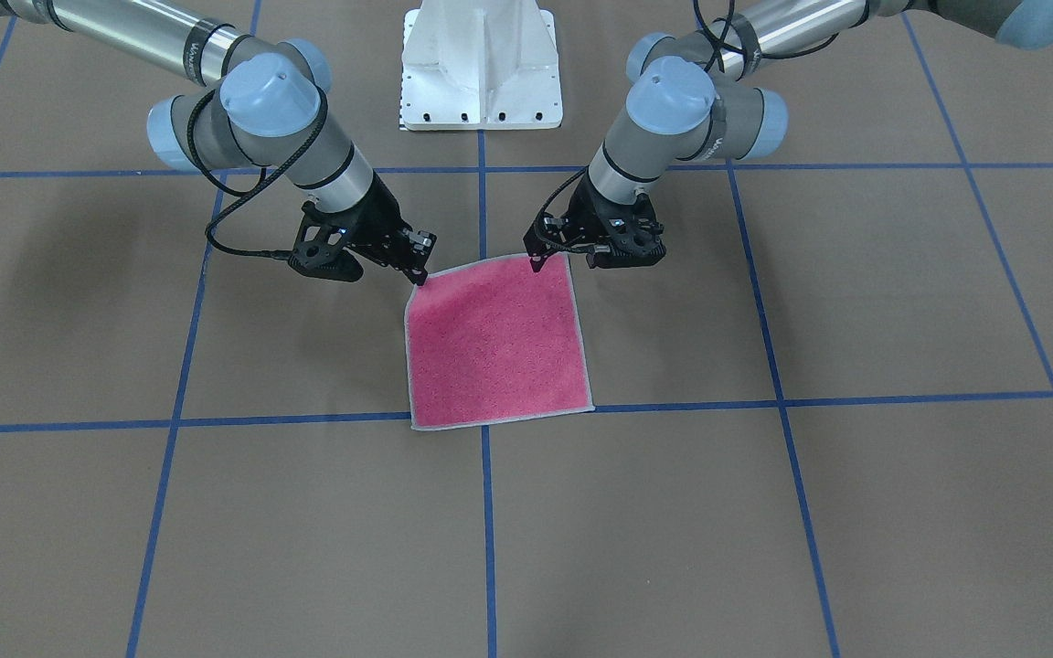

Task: Fold towel twice with both arms
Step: 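Lower the left gripper to the towel's near corner while the right gripper holds, then grip the towel's near edge with both grippers and lift it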

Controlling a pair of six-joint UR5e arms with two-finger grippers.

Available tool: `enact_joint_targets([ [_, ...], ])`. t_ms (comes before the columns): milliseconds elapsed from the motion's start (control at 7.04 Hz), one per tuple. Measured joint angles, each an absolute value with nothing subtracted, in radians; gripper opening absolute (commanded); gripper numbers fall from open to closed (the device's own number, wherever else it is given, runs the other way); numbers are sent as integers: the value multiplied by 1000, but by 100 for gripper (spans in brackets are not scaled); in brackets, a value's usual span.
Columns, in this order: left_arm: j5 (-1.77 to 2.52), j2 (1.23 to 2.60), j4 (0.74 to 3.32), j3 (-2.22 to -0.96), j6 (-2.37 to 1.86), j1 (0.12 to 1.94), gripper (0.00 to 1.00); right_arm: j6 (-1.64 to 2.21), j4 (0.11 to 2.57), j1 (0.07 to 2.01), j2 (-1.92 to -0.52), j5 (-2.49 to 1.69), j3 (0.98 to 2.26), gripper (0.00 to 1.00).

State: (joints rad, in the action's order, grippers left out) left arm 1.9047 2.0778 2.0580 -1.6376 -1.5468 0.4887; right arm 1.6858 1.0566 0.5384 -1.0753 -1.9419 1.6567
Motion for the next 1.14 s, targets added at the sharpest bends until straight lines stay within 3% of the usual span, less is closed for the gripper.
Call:
enact_joint_targets([
  [710, 1898, 2080, 2066, -1622, -1549, 472, 70, 1686, 1057, 541, -1075, -1942, 1657, 0],
  [1136, 1898, 2084, 2066, -1616, -1553, 463, 69, 1686, 1057, 541, -1074, -1942, 1657, 0],
])
